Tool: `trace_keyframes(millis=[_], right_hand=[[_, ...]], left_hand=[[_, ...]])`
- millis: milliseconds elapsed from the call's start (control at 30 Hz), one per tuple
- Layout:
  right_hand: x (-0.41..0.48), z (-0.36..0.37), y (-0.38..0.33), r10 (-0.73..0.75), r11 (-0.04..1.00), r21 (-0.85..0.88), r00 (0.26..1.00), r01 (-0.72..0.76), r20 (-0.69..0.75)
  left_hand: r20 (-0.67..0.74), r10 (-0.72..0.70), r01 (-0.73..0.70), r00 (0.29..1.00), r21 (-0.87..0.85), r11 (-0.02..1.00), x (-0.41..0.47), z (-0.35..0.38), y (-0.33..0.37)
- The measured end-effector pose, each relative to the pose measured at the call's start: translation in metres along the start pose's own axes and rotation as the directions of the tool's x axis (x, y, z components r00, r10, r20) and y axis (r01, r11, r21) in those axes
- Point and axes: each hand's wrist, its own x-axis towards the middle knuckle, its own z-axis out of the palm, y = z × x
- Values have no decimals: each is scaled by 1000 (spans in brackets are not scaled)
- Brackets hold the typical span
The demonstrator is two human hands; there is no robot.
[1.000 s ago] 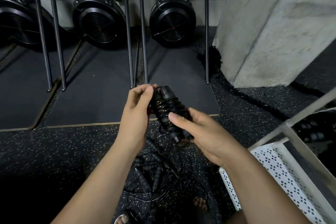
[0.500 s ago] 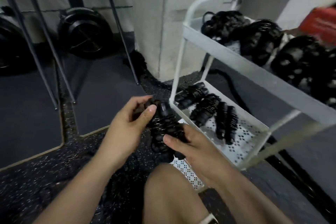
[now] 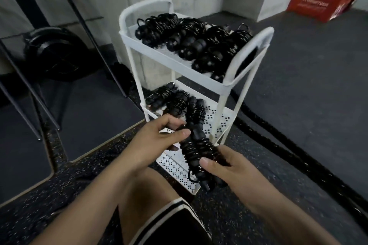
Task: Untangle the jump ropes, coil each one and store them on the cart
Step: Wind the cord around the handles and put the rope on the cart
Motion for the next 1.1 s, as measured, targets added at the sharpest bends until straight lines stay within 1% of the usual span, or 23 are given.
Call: trace_keyframes(millis=[67,167,300,400,433,500,567,600,633,700,733,800,867,933,1000,1100], right_hand=[[-14,-15,3,0,1000,-15,1000,0,-22],[-23,-31,12,12,999,-43,1000,-13,-29],[-35,-54,16,31,999,-7,999,-31,-40],[-40,-72,11,39,997,-63,997,-43,-70],[-41,-80,10,27,996,-84,998,-32,-53],[-42,-95,6,41,991,-129,998,-48,-53],[-38,-110,3,54,992,-110,991,-68,-121],[-35,-115,0,58,992,-101,986,-75,-159],[-27,-120,0,48,994,-88,984,-64,-172],[-7,-124,3,0,997,-72,981,-14,-193],[4,-123,4,-16,997,-74,973,-1,-231],[32,-119,6,-22,998,-55,955,6,-295],[59,-109,6,11,1000,4,950,-11,-312],[83,-101,10,34,999,45,943,-20,-332],[101,-92,12,67,997,63,933,-48,-355],[118,-82,9,47,997,75,922,-19,-385]], left_hand=[[50,-8,7,999,17,1000,-2,12,0],[51,1,-3,999,36,999,-5,31,-2],[89,13,-19,996,67,998,-2,54,0],[117,-23,11,993,98,995,6,55,1],[108,-44,33,993,95,995,10,54,1],[36,-54,49,998,126,991,20,50,-1],[-48,18,-5,999,267,964,37,46,-9],[-55,74,-48,996,368,928,46,46,-15],[-30,131,-101,991,481,871,55,49,-21],[92,222,-224,971,683,695,72,57,-31],[167,239,-280,957,753,595,81,63,-35],[268,202,-331,942,837,435,93,73,-35],[308,155,-343,939,885,316,100,78,-32],[323,150,-352,934,903,247,106,79,-33],[315,146,-341,938,916,214,110,74,-39],[331,167,-353,929,927,125,116,62,-52]])
